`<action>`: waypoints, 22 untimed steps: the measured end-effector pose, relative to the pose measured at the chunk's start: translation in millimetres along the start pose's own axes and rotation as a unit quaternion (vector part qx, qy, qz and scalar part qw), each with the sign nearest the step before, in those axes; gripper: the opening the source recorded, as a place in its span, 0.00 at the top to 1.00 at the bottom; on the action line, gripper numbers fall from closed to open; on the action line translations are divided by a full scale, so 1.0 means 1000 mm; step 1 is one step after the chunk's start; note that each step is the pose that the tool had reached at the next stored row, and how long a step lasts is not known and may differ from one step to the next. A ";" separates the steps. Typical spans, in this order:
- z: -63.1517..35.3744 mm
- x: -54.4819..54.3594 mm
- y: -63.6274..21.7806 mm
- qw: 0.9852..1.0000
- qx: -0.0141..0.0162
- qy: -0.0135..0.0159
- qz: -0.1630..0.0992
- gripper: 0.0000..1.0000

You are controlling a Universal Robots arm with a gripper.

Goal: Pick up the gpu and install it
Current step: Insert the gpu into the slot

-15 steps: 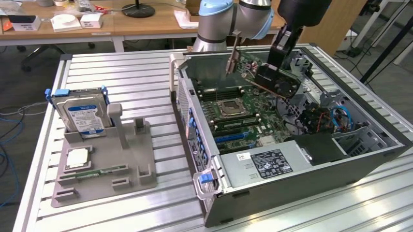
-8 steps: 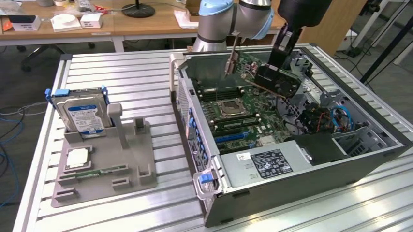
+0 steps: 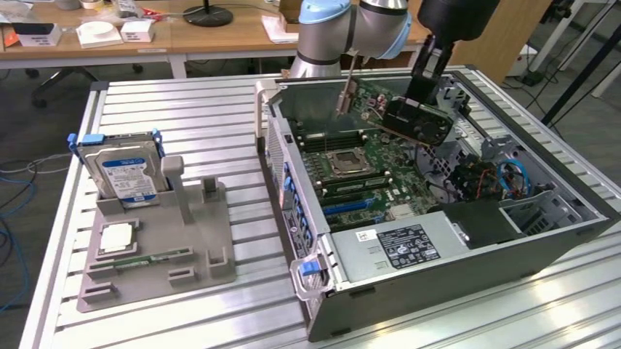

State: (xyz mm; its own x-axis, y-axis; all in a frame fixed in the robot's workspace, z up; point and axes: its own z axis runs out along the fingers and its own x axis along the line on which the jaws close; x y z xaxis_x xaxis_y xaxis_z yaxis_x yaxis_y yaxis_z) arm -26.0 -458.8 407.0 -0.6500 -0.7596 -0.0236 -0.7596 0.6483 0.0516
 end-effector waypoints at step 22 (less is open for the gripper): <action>0.0013 -0.001 -0.0012 0.995 -0.002 0.005 -0.100 0.74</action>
State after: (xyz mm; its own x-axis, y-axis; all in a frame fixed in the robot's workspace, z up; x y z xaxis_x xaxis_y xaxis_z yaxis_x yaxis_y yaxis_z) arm -24.5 -458.8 405.6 -0.4854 -0.8740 -0.0235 -0.8736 0.4838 0.0517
